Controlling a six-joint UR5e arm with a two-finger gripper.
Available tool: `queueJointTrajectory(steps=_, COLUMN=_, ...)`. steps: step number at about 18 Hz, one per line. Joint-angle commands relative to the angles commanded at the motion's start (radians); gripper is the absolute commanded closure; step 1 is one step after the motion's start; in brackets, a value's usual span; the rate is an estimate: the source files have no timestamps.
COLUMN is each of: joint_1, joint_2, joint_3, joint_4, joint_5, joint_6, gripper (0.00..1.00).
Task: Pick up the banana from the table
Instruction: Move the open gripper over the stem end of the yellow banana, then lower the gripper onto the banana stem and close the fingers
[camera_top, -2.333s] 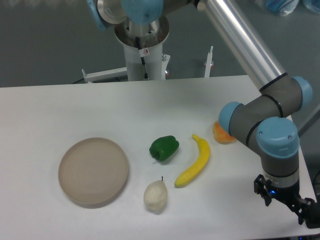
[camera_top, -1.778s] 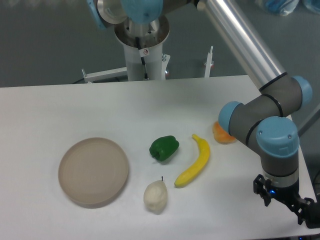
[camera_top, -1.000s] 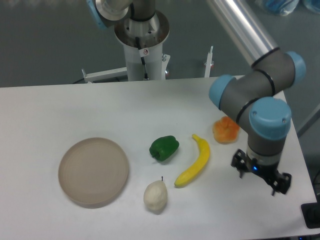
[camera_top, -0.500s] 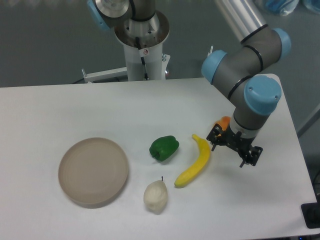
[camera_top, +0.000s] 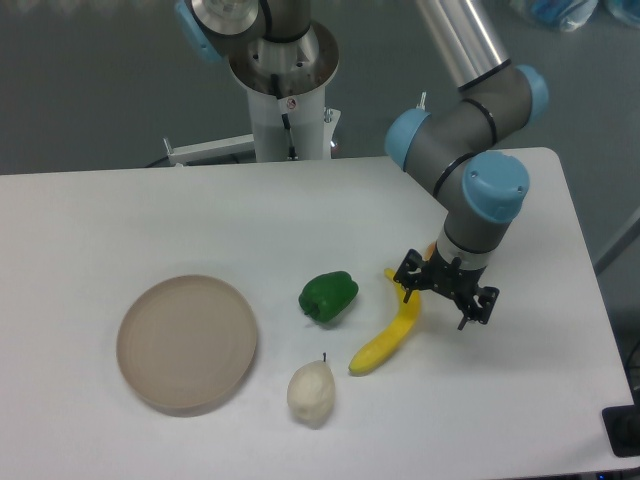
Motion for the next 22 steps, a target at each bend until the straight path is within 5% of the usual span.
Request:
queueJointTrajectory(steps=6, joint_1=-0.031, joint_2=-0.014, joint_3=-0.029, joint_4=0.063, joint_5=0.020, joint_6=-0.003, gripper=0.00)
queueJointTrajectory(steps=18, joint_1=-0.057, joint_2=-0.044, joint_3=-0.025, joint_4=0.091, joint_5=0.054, joint_6=0.005, gripper=0.02)
queueJointTrajectory(steps=21, joint_1=-0.057, joint_2=-0.044, joint_3=-0.023, joint_4=0.091, joint_5=0.052, joint_6=0.006, gripper=0.39)
queueJointTrajectory(steps=22, joint_1=-0.057, joint_2=-0.044, joint_3=-0.023, joint_4=0.091, joint_5=0.052, joint_6=0.006, gripper=0.43)
